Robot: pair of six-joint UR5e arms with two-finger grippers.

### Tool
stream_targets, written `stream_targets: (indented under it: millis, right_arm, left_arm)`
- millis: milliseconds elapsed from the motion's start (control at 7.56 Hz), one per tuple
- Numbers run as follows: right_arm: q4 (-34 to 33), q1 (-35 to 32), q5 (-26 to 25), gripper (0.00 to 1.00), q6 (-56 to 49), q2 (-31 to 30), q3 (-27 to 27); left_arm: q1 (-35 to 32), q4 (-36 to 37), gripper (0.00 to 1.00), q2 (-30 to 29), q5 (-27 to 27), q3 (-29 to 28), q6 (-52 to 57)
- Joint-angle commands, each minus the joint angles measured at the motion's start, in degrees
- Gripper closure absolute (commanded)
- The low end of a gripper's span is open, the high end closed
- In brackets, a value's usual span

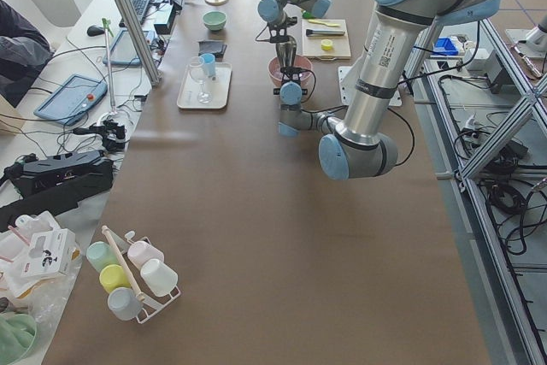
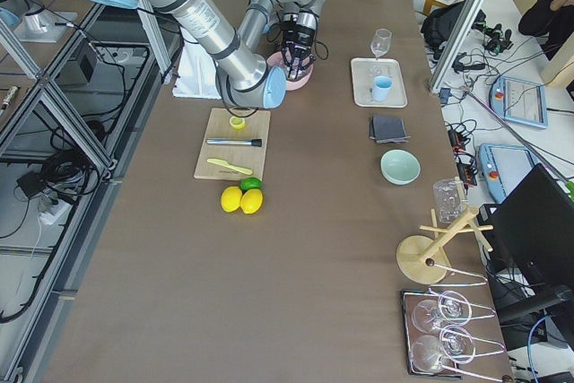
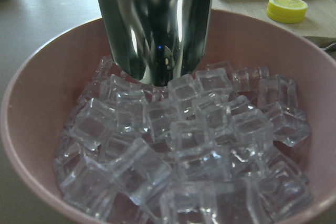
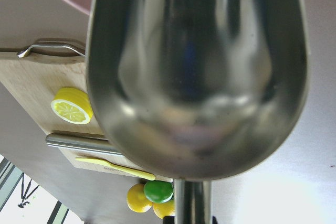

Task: Put ice in cup with scoop
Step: 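Lower the held scoop with the right gripper into the ice cubes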

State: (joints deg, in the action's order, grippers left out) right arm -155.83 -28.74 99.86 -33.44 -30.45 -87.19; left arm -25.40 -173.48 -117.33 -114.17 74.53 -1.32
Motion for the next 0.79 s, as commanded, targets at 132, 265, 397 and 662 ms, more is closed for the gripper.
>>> stream_targets:
  millis: [132,265,397,662]
  right_arm:
    - [0.4,1.8,0.0,1.00,2.8,1.8,3.3]
    - [0.5,1.8,0.0,1.00,3.1,1.8,3.4]
    - [2.8,1.8,0.2,1.00,3.9,1.8,3.5]
    - [6.1,1.8,1.5,1.00,6.5,1.7,3.6]
  left_arm:
    - [0.0,0.0,0.02,0.0,0.0,0.0,-0.1]
    - [0.1,0.0,0.02,0.0,0.0,0.0,0.0]
    - [0.0,0.0,0.02,0.0,0.0,0.0,0.0]
    - [0.0,0.0,0.02,0.0,-0.1,0.0,0.0]
